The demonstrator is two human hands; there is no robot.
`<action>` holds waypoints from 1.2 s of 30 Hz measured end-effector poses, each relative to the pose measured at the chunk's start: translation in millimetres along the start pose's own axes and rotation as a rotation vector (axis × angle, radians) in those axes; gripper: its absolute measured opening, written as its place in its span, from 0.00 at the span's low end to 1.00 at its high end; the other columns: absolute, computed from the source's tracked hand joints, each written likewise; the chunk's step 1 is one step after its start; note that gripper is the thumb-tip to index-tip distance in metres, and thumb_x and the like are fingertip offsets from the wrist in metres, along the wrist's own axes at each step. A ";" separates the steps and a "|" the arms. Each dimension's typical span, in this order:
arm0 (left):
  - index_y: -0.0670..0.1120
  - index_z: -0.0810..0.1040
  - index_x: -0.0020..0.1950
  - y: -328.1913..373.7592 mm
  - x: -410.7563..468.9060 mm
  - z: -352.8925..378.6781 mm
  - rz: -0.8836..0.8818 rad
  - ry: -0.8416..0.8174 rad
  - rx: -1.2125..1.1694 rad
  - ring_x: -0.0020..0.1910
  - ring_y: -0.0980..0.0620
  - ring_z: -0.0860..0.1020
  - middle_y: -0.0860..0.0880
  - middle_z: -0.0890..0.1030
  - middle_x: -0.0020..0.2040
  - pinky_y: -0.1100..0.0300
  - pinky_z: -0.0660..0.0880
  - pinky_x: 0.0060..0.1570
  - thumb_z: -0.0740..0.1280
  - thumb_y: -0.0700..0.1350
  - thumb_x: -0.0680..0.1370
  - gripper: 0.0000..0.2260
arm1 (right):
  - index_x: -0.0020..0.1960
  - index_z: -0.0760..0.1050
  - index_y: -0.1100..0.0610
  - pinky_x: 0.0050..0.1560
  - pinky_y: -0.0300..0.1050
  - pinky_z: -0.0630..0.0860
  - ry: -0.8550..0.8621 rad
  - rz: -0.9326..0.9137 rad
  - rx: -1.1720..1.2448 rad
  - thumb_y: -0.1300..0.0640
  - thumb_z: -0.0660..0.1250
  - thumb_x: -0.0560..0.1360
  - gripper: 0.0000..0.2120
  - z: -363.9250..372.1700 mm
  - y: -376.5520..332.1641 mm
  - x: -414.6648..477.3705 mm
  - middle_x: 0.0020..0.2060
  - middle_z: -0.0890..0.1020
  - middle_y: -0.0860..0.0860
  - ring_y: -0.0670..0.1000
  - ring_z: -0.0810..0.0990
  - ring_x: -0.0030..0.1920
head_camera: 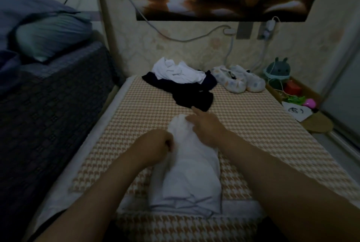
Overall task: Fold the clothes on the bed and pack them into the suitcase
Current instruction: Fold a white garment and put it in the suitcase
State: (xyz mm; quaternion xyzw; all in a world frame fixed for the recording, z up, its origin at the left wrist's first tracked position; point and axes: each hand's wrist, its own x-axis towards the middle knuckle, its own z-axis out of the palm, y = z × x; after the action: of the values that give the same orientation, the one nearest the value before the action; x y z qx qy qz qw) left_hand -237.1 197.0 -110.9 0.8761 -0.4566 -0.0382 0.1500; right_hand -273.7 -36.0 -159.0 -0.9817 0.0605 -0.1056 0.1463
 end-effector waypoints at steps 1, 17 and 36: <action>0.48 0.80 0.43 6.1 4.4 4.5 0.043 0.113 -0.085 0.48 0.51 0.77 0.50 0.80 0.47 0.59 0.72 0.48 0.63 0.37 0.74 0.08 | 0.75 0.63 0.48 0.74 0.58 0.55 -0.014 0.057 -0.036 0.52 0.59 0.81 0.23 2.7 3.8 -0.1 0.78 0.53 0.52 0.54 0.56 0.76; 0.54 0.47 0.79 -10.5 4.6 57.0 -0.164 -0.198 0.032 0.77 0.43 0.47 0.47 0.42 0.79 0.43 0.50 0.74 0.49 0.66 0.79 0.32 | 0.72 0.69 0.53 0.70 0.62 0.61 0.049 -0.135 -0.137 0.35 0.44 0.77 0.34 27.5 -8.7 -28.6 0.72 0.67 0.59 0.60 0.67 0.71; 0.42 0.65 0.59 -6.5 -29.7 41.4 -0.212 0.105 -0.201 0.40 0.49 0.73 0.47 0.73 0.45 0.57 0.59 0.31 0.60 0.47 0.81 0.11 | 0.76 0.60 0.48 0.76 0.52 0.48 -0.076 -0.138 -0.049 0.40 0.48 0.78 0.29 8.3 -60.8 -82.1 0.78 0.56 0.52 0.53 0.52 0.77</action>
State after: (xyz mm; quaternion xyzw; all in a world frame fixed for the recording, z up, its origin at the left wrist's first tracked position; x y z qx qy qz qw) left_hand -257.7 215.2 -154.3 0.9008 -0.3469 -0.0537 0.2556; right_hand -346.2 36.2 -164.1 -0.9902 -0.0102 -0.0767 0.1166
